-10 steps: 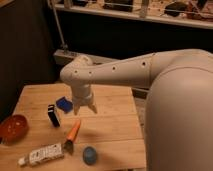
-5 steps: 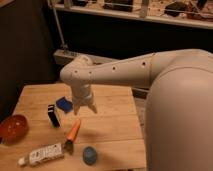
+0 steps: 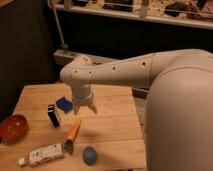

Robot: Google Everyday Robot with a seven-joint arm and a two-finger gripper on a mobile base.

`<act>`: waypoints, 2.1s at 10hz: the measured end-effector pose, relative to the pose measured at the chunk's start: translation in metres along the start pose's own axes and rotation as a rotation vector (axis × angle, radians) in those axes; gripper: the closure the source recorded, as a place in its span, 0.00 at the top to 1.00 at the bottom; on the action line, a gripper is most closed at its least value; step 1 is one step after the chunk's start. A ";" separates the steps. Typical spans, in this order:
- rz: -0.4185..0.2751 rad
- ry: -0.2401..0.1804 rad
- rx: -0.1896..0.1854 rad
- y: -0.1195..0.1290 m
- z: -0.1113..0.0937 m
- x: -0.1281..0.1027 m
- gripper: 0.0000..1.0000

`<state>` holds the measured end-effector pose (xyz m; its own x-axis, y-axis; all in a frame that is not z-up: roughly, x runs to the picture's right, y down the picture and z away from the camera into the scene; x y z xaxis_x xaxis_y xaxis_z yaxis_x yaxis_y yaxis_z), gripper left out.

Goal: Place the ceramic cup over the eraser

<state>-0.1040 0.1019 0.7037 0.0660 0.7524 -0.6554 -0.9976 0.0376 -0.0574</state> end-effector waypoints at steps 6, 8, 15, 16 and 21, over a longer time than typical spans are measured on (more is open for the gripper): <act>0.000 -0.002 0.000 0.000 -0.001 0.000 0.65; 0.000 -0.002 0.000 0.000 -0.001 0.000 0.65; -0.099 -0.091 0.055 -0.005 -0.011 0.021 0.65; -0.114 -0.105 0.058 -0.006 -0.013 0.029 0.65; -0.188 -0.107 -0.021 -0.003 0.018 0.118 0.65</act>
<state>-0.0935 0.2019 0.6400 0.2478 0.7990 -0.5479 -0.9672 0.1715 -0.1874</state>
